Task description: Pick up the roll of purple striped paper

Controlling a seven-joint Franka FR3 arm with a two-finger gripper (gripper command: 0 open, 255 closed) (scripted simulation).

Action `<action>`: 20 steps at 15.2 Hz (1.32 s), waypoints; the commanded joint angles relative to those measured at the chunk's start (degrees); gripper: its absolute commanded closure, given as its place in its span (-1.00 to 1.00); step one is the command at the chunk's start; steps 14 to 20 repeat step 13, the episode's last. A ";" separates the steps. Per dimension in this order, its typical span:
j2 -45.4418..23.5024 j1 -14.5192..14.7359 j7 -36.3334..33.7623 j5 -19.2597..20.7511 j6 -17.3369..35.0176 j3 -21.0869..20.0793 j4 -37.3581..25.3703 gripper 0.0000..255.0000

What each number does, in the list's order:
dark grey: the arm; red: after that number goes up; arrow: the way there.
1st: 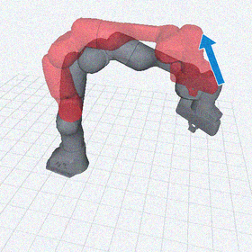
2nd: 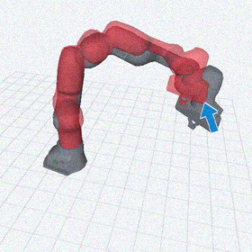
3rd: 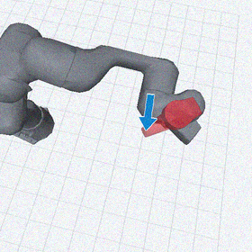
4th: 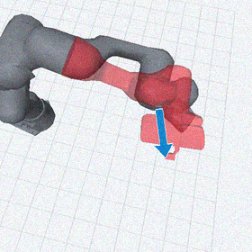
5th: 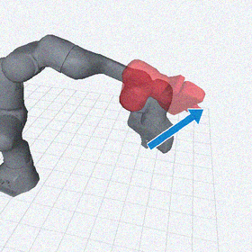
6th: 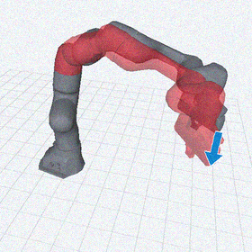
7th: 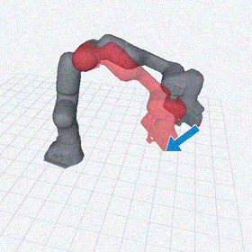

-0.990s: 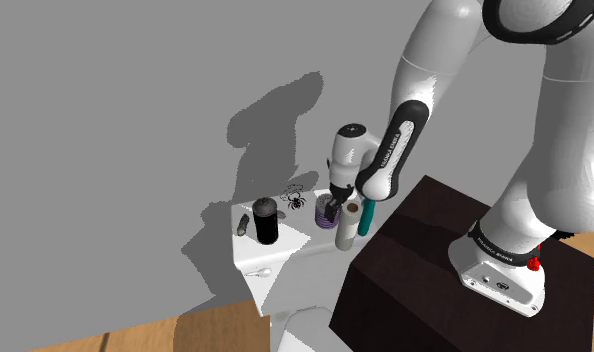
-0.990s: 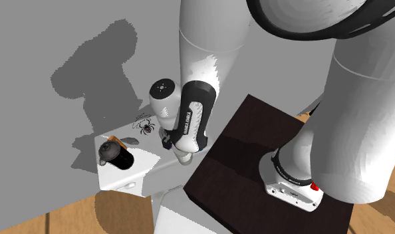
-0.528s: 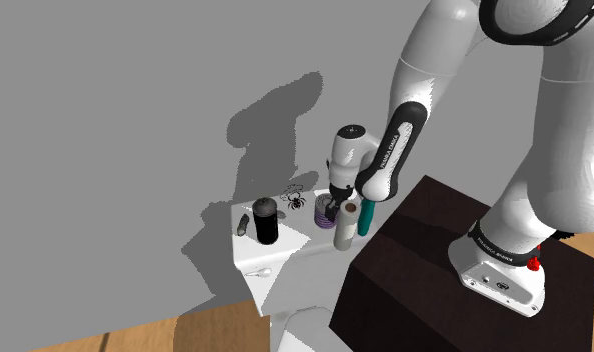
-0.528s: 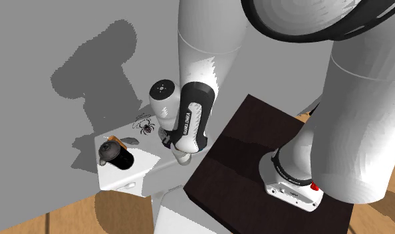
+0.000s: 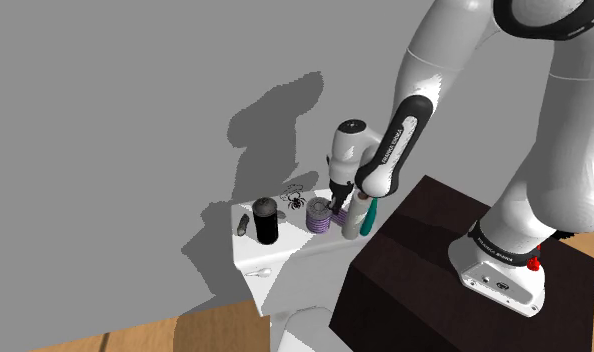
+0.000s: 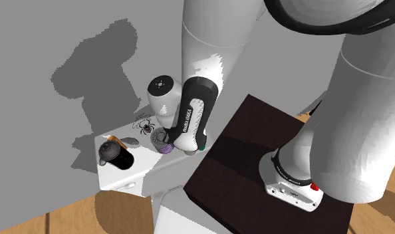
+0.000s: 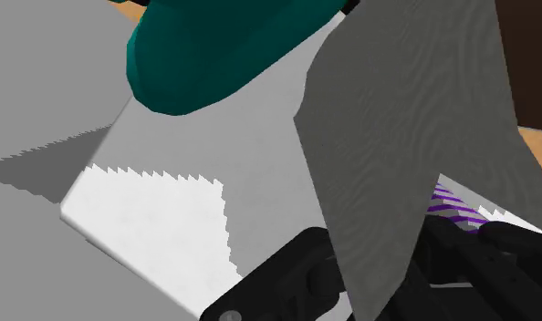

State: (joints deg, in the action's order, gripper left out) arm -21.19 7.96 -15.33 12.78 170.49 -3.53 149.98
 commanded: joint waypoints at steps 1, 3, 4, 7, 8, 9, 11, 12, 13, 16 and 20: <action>2.02 -0.83 0.56 -0.60 -1.40 -0.93 0.63 1.00; 4.07 -1.66 1.24 -1.42 -2.95 -1.95 1.15 1.00; 5.09 -2.06 1.62 -1.89 -3.73 -2.45 1.40 1.00; 8.14 -3.13 2.88 -3.51 -6.13 -3.89 2.04 1.00; 9.16 -3.43 3.34 -4.10 -6.95 -4.32 2.22 1.00; 10.16 -3.70 3.80 -4.70 -7.78 -4.73 2.39 1.00; 12.17 -4.14 4.73 -5.94 -9.46 -5.44 2.68 1.00; 12.32 -4.15 4.80 -6.04 -9.59 -5.47 2.70 1.00; 12.32 -4.14 4.81 -6.05 -9.59 -5.46 2.70 1.00; 12.32 -4.14 4.81 -6.05 -9.59 -5.46 2.70 1.00; 12.32 -4.14 4.81 -6.05 -9.59 -5.46 2.70 1.00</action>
